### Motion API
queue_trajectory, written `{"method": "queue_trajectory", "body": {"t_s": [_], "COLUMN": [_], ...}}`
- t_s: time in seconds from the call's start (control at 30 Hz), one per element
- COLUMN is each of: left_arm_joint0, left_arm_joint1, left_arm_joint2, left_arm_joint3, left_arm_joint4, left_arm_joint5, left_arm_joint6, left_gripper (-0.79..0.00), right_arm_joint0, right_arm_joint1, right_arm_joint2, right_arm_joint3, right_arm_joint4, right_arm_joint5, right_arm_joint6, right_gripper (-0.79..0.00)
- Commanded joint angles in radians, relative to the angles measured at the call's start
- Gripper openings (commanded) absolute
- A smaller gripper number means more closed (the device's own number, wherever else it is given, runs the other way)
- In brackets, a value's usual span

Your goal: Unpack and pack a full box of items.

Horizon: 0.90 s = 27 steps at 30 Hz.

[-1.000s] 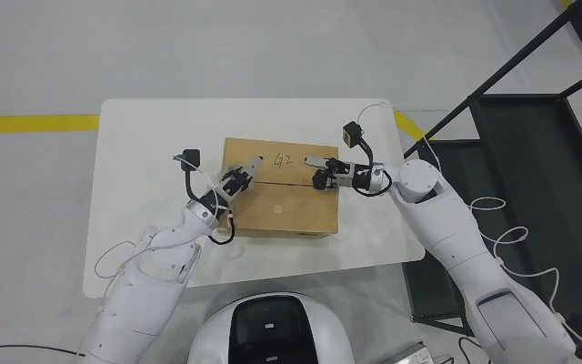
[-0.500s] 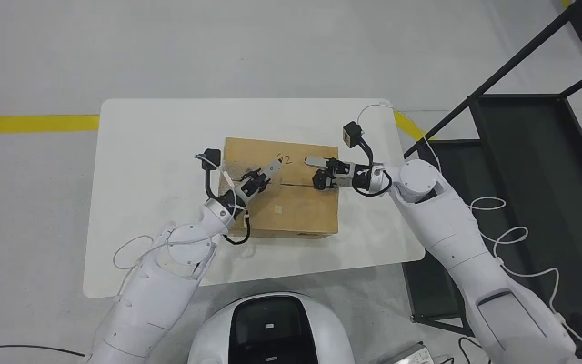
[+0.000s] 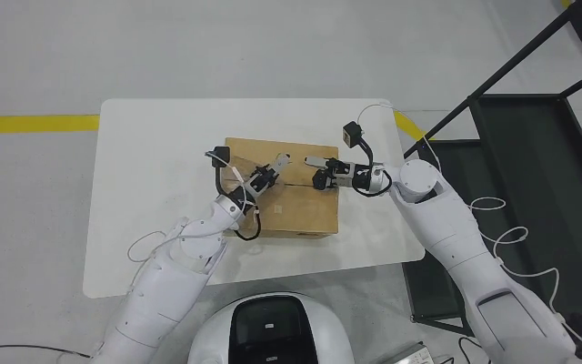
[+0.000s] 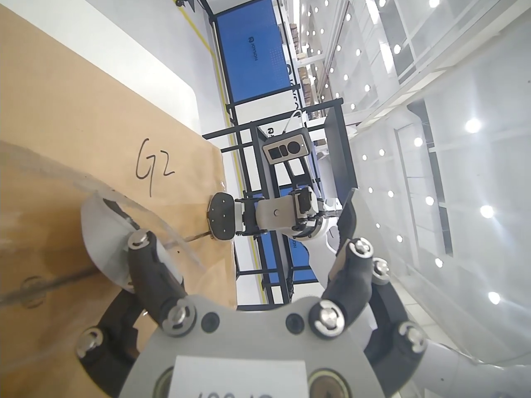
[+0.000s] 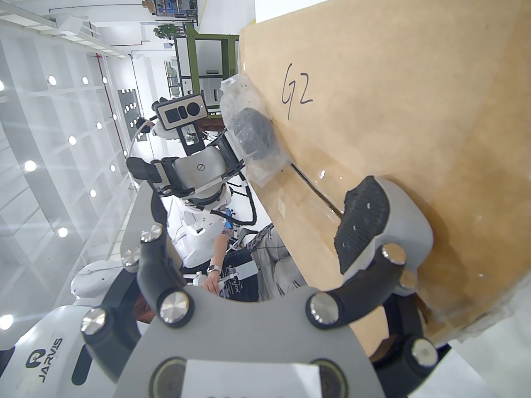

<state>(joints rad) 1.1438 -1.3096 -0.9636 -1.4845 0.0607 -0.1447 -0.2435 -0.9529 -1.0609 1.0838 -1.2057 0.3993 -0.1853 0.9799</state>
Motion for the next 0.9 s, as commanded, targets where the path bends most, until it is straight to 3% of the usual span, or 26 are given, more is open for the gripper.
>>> {"method": "queue_trajectory", "body": {"t_s": [0.0, 0.27, 0.43, 0.67, 0.7, 0.73, 0.8, 0.87], "left_arm_joint0": [-0.005, 0.025, 0.044, 0.044, 0.043, 0.043, 0.041, 0.037], "left_arm_joint1": [-0.005, -0.002, 0.007, 0.01, 0.01, 0.009, 0.008, 0.006], "left_arm_joint2": [0.01, -0.045, -0.093, -0.098, -0.095, -0.092, -0.086, -0.08], "left_arm_joint3": [0.007, -0.029, -0.05, -0.061, -0.062, -0.061, -0.061, -0.059], "left_arm_joint4": [-0.008, -0.037, -0.013, 0.051, 0.059, 0.067, 0.077, 0.089], "left_arm_joint5": [-0.005, -0.047, -0.005, 0.045, 0.051, 0.059, 0.074, 0.09], "left_arm_joint6": [0.004, 0.025, 0.016, -0.023, -0.029, -0.034, -0.038, -0.038], "left_gripper": [0.0, 0.0, 0.0, -0.006, -0.108, -0.366, -0.526, -0.563], "right_arm_joint0": [-0.018, -0.097, -0.131, -0.156, -0.158, -0.159, -0.16, -0.16], "right_arm_joint1": [0.005, 0.028, 0.036, 0.039, 0.039, 0.039, 0.038, 0.038], "right_arm_joint2": [0.023, 0.115, 0.15, 0.162, 0.162, 0.163, 0.162, 0.161], "right_arm_joint3": [-0.012, -0.076, -0.1, -0.118, -0.119, -0.119, -0.12, -0.119], "right_arm_joint4": [0.007, 0.021, 0.024, 0.019, 0.019, 0.019, 0.02, 0.02], "right_arm_joint5": [-0.004, -0.015, -0.006, 0.005, 0.006, 0.007, 0.007, 0.008], "right_arm_joint6": [-0.013, -0.012, -0.016, -0.02, -0.02, -0.02, -0.019, -0.015], "right_gripper": [0.0, 0.0, 0.0, 0.0, 0.0, 0.0, 0.0, 0.0]}}
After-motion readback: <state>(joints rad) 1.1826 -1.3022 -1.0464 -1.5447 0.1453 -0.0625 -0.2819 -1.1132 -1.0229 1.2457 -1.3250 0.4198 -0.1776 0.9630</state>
